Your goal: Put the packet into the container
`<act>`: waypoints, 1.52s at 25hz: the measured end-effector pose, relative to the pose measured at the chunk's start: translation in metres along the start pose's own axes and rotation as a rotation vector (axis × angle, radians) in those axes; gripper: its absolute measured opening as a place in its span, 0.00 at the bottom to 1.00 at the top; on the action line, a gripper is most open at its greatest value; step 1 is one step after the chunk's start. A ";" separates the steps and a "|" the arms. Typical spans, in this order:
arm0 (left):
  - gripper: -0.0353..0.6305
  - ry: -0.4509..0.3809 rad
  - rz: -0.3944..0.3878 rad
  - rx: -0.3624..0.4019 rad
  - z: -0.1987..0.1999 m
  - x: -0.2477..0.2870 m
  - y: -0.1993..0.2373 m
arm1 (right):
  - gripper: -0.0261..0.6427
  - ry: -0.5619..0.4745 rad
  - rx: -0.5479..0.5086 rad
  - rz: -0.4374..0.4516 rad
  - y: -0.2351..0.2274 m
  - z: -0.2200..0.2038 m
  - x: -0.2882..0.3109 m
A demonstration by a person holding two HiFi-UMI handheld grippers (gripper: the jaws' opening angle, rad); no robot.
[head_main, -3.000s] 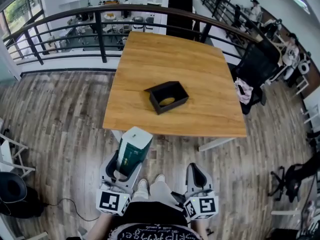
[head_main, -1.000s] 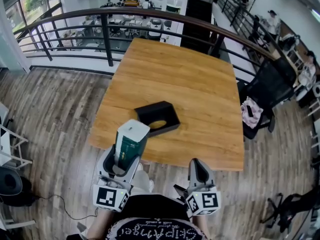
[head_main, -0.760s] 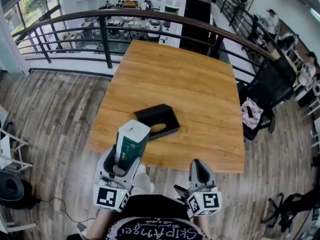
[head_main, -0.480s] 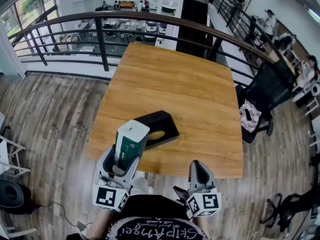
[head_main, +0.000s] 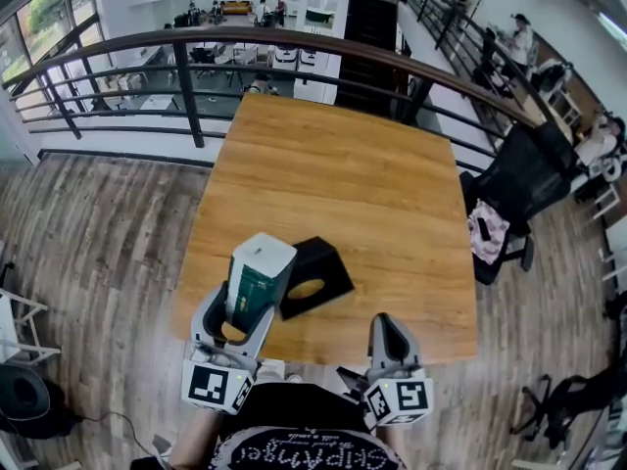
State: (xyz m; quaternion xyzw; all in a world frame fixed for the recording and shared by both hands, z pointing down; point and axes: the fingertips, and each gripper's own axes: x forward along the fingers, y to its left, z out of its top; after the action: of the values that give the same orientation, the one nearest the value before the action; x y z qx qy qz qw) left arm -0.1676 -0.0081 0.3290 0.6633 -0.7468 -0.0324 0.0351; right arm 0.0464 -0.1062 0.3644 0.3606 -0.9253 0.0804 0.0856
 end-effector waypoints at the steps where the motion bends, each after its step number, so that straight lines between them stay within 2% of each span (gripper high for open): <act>1: 0.57 0.002 -0.005 -0.001 -0.002 0.002 0.003 | 0.10 0.004 0.001 -0.005 0.001 -0.001 0.003; 7: 0.57 0.027 -0.038 -0.024 -0.012 0.015 0.016 | 0.10 0.019 0.011 -0.034 0.005 -0.005 0.017; 12: 0.57 0.040 -0.099 -0.021 -0.020 0.026 0.013 | 0.10 0.024 0.023 -0.067 0.005 -0.008 0.021; 16: 0.57 0.044 -0.116 -0.034 -0.021 0.037 0.009 | 0.10 0.029 0.036 -0.085 -0.002 -0.010 0.023; 38: 0.57 0.036 0.001 -0.016 -0.010 0.046 -0.011 | 0.10 0.021 0.016 0.025 -0.039 0.009 0.039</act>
State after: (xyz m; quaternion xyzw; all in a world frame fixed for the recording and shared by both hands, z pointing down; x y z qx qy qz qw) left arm -0.1609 -0.0555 0.3383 0.6632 -0.7460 -0.0261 0.0539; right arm 0.0439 -0.1613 0.3679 0.3490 -0.9280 0.0929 0.0914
